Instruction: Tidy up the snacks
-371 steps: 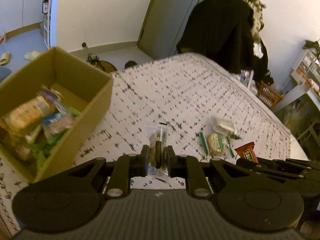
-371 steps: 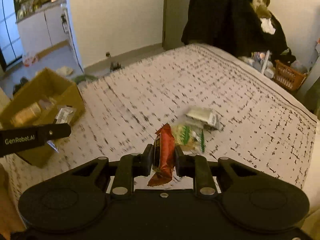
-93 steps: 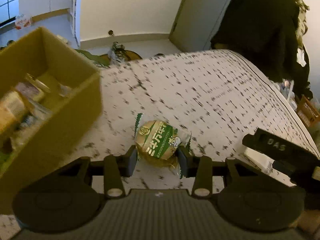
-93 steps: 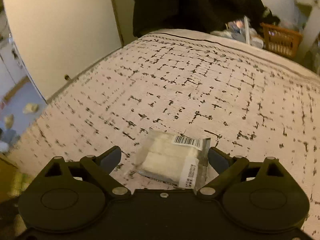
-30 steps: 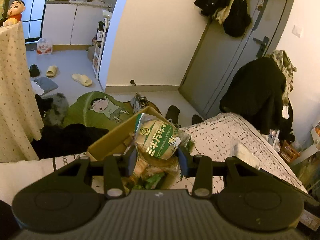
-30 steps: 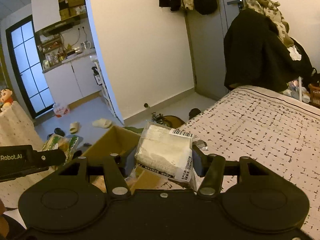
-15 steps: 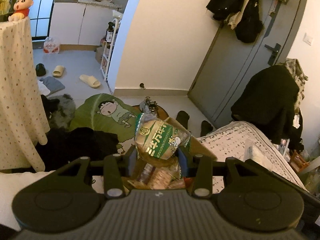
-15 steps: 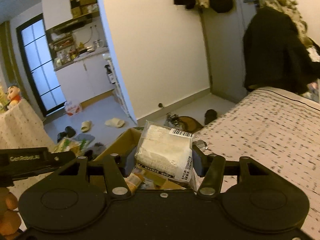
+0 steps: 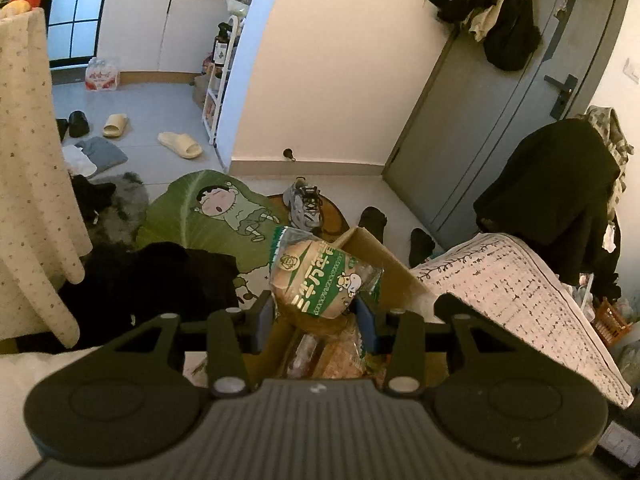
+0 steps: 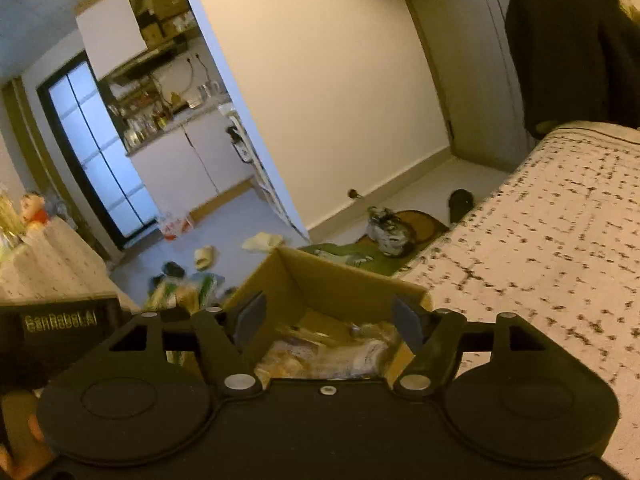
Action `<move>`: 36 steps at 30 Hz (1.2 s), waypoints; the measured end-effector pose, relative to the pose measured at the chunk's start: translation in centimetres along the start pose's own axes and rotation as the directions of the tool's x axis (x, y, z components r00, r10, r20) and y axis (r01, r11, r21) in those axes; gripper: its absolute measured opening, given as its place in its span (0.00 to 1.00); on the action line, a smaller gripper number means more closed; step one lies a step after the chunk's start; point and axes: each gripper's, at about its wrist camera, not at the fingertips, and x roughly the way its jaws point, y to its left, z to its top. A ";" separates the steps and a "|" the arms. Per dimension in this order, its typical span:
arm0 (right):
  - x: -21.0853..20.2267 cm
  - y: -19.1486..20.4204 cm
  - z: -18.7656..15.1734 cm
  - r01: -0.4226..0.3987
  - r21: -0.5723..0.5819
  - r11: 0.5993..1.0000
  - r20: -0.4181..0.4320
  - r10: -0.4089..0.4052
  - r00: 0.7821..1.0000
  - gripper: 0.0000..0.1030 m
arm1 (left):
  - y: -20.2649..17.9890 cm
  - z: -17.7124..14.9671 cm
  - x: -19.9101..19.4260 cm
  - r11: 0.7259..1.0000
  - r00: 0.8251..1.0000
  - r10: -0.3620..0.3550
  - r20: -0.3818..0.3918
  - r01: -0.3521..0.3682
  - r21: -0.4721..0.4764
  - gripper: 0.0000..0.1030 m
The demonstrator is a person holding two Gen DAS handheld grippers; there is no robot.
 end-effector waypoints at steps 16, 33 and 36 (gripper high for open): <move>-1.1 -0.3 0.0 0.074 0.024 0.997 -0.051 -0.073 0.996 0.76 | -3.3 0.4 2.1 0.997 0.998 -0.050 -0.034 0.052 0.058 0.50; -6.0 0.7 1.0 0.127 -0.034 0.991 -0.021 -0.128 0.992 0.81 | -1.6 0.6 -3.2 0.999 0.999 0.009 -0.043 -0.008 0.034 0.75; -7.0 0.7 1.3 0.148 -0.047 0.988 -0.030 -0.150 0.988 0.84 | -1.7 0.5 -4.1 0.999 0.999 0.008 -0.038 -0.006 0.046 0.78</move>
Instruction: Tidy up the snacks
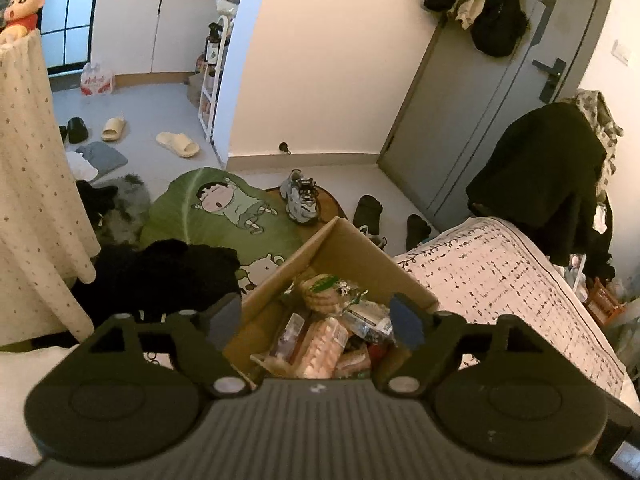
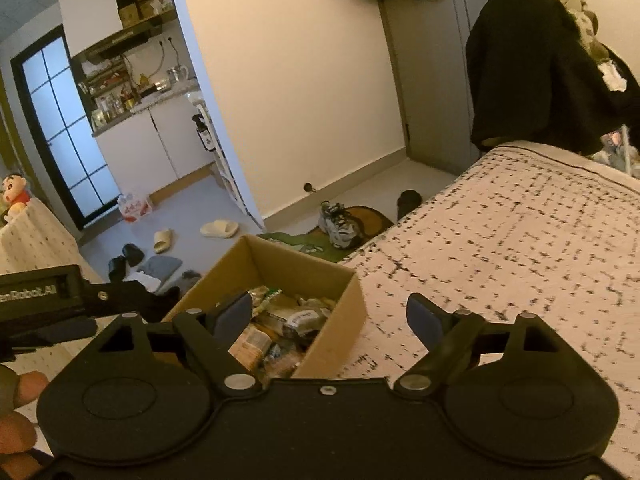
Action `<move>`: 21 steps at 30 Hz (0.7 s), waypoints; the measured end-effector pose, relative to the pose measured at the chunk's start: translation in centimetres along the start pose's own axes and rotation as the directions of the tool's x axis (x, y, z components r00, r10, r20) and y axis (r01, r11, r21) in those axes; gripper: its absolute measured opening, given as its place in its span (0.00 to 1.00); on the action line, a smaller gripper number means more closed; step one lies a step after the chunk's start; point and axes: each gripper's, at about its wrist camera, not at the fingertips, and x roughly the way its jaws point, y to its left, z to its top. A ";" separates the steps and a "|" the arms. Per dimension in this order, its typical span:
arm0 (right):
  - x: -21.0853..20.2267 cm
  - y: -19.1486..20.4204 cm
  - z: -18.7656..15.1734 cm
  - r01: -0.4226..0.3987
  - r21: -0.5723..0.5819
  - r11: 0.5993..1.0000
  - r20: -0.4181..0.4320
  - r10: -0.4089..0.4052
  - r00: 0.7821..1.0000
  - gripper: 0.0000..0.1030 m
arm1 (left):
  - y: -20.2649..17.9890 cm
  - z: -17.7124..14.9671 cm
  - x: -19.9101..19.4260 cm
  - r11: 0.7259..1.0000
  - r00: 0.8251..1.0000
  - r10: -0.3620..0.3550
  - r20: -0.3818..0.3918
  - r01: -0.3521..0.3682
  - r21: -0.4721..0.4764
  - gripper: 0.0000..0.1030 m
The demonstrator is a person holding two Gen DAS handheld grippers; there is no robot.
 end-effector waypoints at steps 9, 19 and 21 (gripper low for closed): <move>-3.8 -0.8 -0.7 0.028 -0.011 1.000 0.075 -0.027 0.997 1.00 | -0.3 -0.9 -3.0 0.999 1.000 -0.021 0.003 0.021 0.040 0.86; -6.7 -2.1 -3.2 0.099 0.007 0.995 0.076 -0.099 0.992 1.00 | -0.5 -2.7 -5.0 0.994 0.999 -0.027 -0.025 0.030 0.104 0.87; -7.4 -2.1 -3.8 0.107 0.002 0.994 0.062 -0.107 0.992 1.00 | -0.4 -3.1 -5.5 0.993 0.999 -0.033 -0.027 0.036 0.115 0.87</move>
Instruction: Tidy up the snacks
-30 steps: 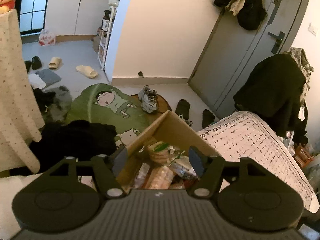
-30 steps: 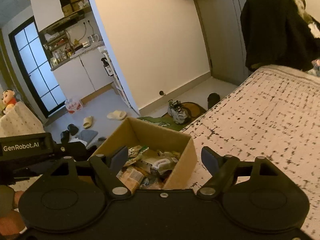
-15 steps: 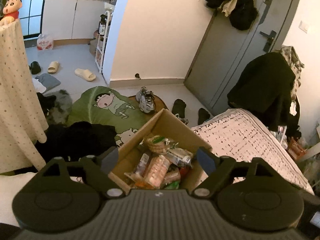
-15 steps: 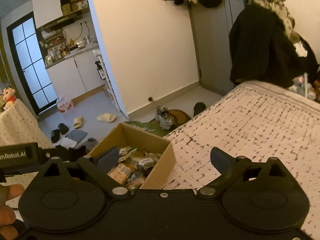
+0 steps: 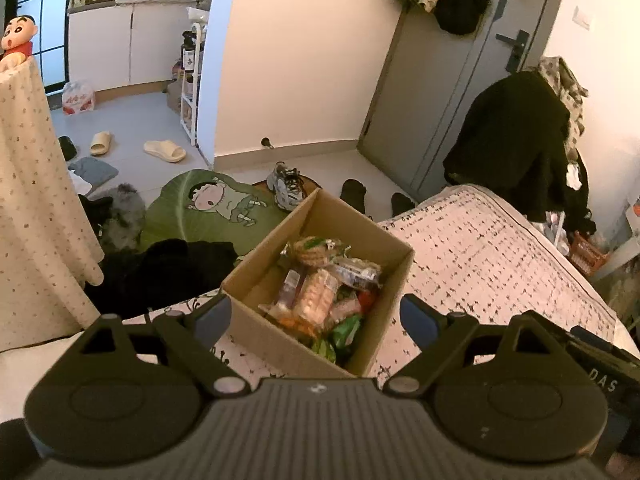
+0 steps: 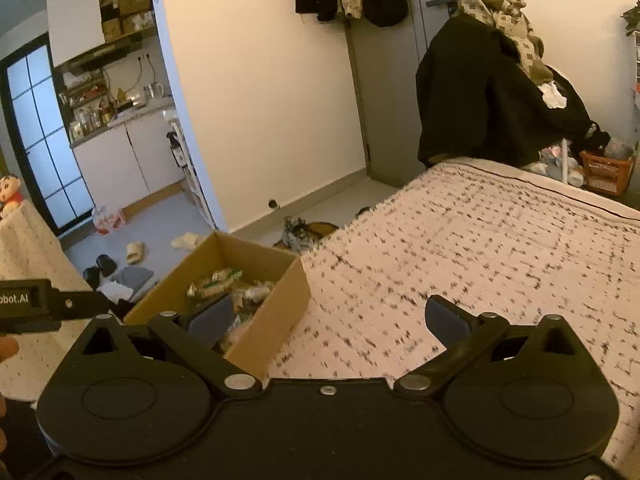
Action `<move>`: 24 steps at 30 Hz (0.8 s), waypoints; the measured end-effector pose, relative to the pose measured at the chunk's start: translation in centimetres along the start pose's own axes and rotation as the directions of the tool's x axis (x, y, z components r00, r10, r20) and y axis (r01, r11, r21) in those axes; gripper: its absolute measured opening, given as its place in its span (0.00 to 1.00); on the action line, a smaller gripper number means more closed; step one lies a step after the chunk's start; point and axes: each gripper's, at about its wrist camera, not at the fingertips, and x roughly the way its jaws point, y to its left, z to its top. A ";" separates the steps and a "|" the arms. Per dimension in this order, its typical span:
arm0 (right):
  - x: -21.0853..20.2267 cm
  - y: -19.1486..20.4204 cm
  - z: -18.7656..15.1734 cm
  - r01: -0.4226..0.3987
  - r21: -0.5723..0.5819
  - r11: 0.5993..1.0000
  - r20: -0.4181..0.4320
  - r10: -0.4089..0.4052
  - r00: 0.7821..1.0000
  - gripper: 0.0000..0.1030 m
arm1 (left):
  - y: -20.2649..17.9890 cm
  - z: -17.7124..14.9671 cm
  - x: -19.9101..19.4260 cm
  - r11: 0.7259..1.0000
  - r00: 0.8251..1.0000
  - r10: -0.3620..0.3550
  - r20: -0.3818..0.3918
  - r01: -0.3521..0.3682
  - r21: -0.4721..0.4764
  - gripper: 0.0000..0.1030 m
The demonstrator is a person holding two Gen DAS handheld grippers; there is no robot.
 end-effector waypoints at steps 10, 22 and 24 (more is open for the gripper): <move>-4.2 0.2 -2.3 0.091 0.002 0.996 0.027 -0.091 0.995 1.00 | 0.5 -2.5 -2.9 0.996 0.999 -0.041 0.026 0.039 0.076 0.95; -9.8 2.1 -3.8 0.115 -0.037 0.993 0.011 -0.115 0.993 1.00 | 1.5 -4.1 -6.6 0.991 0.994 -0.091 0.068 0.083 0.109 1.00; -10.4 2.5 -3.7 0.116 -0.045 0.992 0.005 -0.116 0.993 1.00 | 1.6 -4.2 -7.1 0.989 0.993 -0.094 0.072 0.085 0.124 1.00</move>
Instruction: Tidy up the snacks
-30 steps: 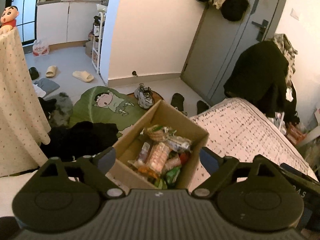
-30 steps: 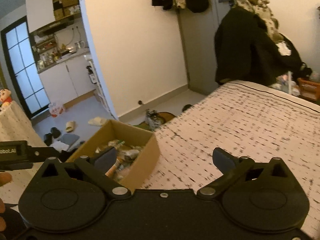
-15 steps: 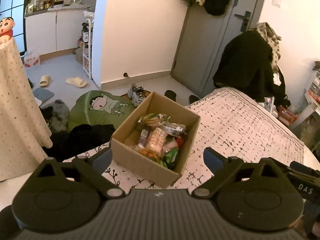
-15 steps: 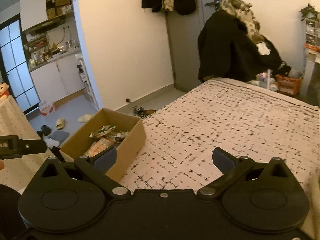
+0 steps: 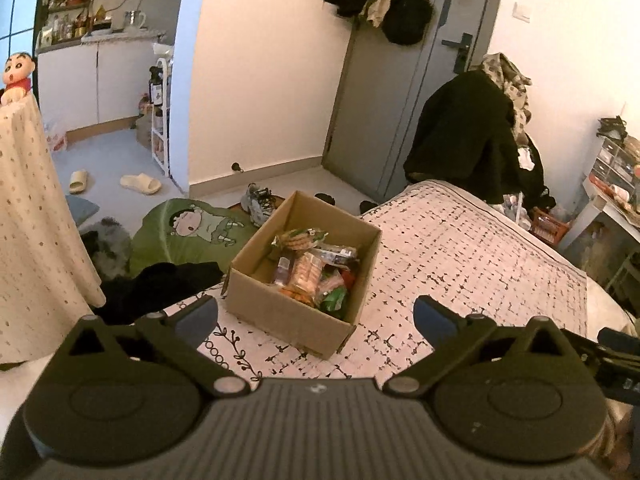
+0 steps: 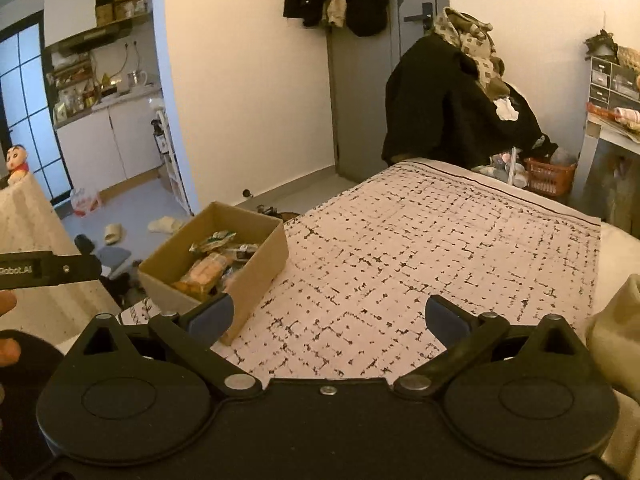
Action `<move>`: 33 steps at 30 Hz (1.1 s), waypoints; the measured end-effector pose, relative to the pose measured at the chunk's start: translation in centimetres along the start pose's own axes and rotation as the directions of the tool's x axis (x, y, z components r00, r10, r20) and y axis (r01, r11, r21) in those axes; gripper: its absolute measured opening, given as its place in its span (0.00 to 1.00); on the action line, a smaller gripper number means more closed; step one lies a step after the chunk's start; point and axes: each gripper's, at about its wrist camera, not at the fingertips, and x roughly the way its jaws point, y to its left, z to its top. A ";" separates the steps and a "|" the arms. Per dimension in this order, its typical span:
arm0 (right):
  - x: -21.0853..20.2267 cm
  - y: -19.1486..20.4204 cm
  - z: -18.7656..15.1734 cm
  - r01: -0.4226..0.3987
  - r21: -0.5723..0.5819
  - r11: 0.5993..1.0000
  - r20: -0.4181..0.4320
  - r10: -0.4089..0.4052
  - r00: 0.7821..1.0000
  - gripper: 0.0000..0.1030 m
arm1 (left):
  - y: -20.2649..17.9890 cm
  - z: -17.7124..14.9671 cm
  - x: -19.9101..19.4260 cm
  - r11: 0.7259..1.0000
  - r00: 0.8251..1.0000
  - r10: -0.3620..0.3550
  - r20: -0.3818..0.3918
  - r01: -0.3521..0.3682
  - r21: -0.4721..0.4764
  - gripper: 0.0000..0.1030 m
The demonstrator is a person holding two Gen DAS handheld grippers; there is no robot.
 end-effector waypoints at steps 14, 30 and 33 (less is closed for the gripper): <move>-3.2 0.4 0.1 -0.010 0.019 1.000 0.000 0.010 1.000 1.00 | 0.3 -1.1 -2.3 0.999 0.999 -0.029 -0.017 0.029 0.032 1.00; -3.2 1.1 -0.6 -0.063 -0.011 0.998 -0.032 0.063 0.998 1.00 | 1.3 -1.2 -3.2 0.998 0.999 -0.032 -0.015 0.033 0.057 1.00; -3.1 1.2 -0.8 -0.055 -0.015 0.998 -0.036 0.054 0.998 1.00 | 1.4 -1.3 -3.2 0.997 0.999 -0.036 -0.019 0.038 0.062 1.00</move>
